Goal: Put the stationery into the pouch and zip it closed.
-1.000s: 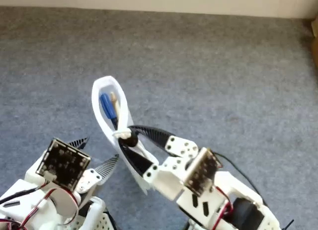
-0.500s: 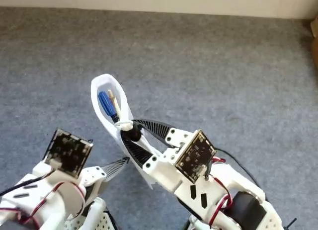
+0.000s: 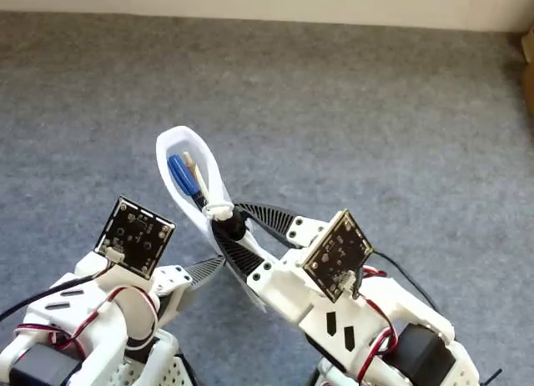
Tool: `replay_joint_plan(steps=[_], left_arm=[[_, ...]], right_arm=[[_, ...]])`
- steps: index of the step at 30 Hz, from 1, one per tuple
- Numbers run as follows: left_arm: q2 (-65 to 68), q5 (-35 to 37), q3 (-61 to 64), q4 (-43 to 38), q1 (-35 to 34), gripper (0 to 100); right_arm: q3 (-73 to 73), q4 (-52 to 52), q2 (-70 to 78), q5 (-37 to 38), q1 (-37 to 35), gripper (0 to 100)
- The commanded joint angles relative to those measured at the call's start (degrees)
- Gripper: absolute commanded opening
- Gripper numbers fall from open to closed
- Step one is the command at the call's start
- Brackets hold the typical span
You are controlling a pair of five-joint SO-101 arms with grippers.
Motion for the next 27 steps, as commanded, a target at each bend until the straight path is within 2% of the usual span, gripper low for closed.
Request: replay_joint_plan(steps=[1, 8, 15, 18, 22, 27], left_arm=[[0.04, 3.34, -0.13, -1.85, -0.92, 30], [0.04, 3.78, -0.75, -2.64, -1.80, 30], [0.04, 3.69, 0.04, -10.99, -20.26, 30], [0.04, 4.04, 2.33, -16.44, -24.75, 30], [0.04, 4.22, 9.27, -24.79, -24.04, 30], [0.04, 6.86, 16.13, -34.64, -18.33, 30]], right_arm=[[-0.48, 1.27, 2.77, -0.09, 0.66, 0.5], [-0.92, 1.27, 3.03, -0.09, 0.75, 0.5], [-1.01, 5.93, 2.77, 0.00, 0.75, 0.5], [-1.01, 6.81, 2.77, 0.00, 0.75, 0.5], [-2.42, 10.59, 2.77, 0.09, 0.75, 0.5], [-5.67, 16.22, 2.77, 2.64, 0.75, 0.5]])
